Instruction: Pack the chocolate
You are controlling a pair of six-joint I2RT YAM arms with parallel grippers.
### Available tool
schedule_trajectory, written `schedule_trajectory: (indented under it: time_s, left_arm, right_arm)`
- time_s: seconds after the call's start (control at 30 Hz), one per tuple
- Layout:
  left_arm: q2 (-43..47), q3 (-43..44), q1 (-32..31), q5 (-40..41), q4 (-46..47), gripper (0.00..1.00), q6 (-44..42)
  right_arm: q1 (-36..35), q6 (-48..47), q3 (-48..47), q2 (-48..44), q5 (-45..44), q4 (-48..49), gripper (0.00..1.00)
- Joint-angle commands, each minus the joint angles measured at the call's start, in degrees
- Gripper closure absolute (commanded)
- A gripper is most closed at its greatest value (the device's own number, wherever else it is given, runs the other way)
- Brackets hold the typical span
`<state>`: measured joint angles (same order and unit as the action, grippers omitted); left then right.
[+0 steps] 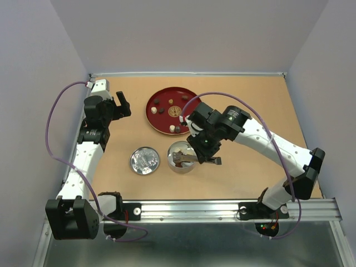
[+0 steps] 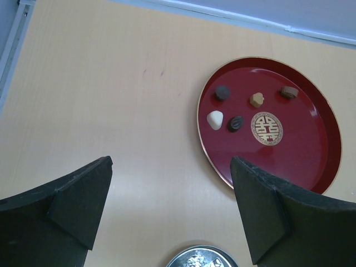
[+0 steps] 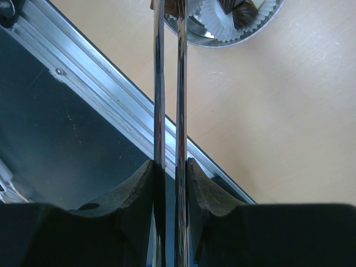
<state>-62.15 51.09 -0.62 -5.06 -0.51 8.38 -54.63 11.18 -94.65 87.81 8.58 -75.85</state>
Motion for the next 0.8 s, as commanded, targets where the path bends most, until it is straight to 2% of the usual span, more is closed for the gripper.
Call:
schedule_trajectory:
  time_s: [0.0,0.37,0.77]
  left_arm:
    - [0.45,0.94,0.10,0.40,1.39,0.01,-0.65]
    - [0.36,0.94,0.18,0.23,1.39,0.01,-0.65]
    - [0.45,0.85,0.18,0.14,1.39,0.01,-0.65]
  right_arm:
    - [-0.65,-1.16,0.52,0.69,0.30,2.20,0.76]
    - [-0.56,-1.86,1.40,2.19,-0.58,3.96,0.75]
    - [-0.65,-0.72,0.87,2.10,-3.39,3.43,0.64]
